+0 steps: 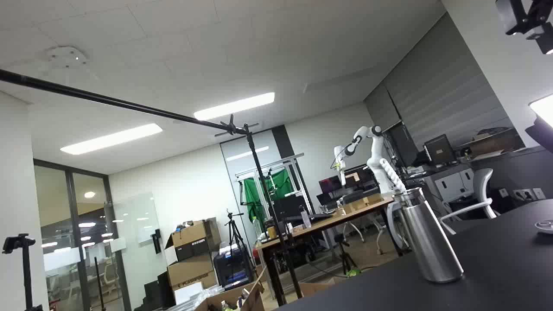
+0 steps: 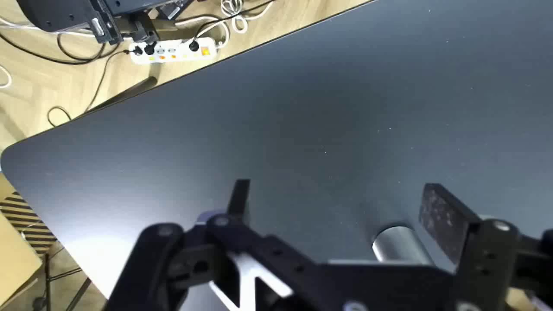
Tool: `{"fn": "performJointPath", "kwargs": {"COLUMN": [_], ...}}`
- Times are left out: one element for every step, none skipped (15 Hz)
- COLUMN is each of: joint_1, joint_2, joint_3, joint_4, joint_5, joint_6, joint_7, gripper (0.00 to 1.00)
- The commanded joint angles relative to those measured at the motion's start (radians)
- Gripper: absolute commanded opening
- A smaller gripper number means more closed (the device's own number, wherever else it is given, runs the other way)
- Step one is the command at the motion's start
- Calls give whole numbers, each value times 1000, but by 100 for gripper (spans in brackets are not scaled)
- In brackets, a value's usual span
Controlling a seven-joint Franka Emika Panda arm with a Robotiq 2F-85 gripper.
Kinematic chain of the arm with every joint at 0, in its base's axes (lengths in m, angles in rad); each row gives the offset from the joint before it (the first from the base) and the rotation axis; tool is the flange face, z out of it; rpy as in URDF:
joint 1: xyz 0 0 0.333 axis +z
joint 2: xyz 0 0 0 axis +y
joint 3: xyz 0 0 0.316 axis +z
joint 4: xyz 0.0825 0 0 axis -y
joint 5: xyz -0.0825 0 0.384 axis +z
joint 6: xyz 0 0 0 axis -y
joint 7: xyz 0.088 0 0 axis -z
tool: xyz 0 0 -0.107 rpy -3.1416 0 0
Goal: Use the brush to scrub inside the thermos
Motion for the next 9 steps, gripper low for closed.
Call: {"fn": "performJointPath", "kwargs": {"joint_1": [5,5,5,5,5,5,5,5,5], "joint_2": [4,8,10,11,11,10,10,11,11], "joint_3": [-4,-5,-5,-5,-5,-5,-5,-5,-5], "joint_4": [11,25,38,48,53,55,55,54,54], "joint_5": [-4,-4,-4,-5,-4,-4,-4,-4,-4], "joint_6": [-3,-3,-3,-3,-3,-3,-3,-3,-3], "joint_7": [2,0,-1,-1,-1,-1,-1,-1,-1], "gripper": [100,100,100,100,100,100,100,100,100]}}
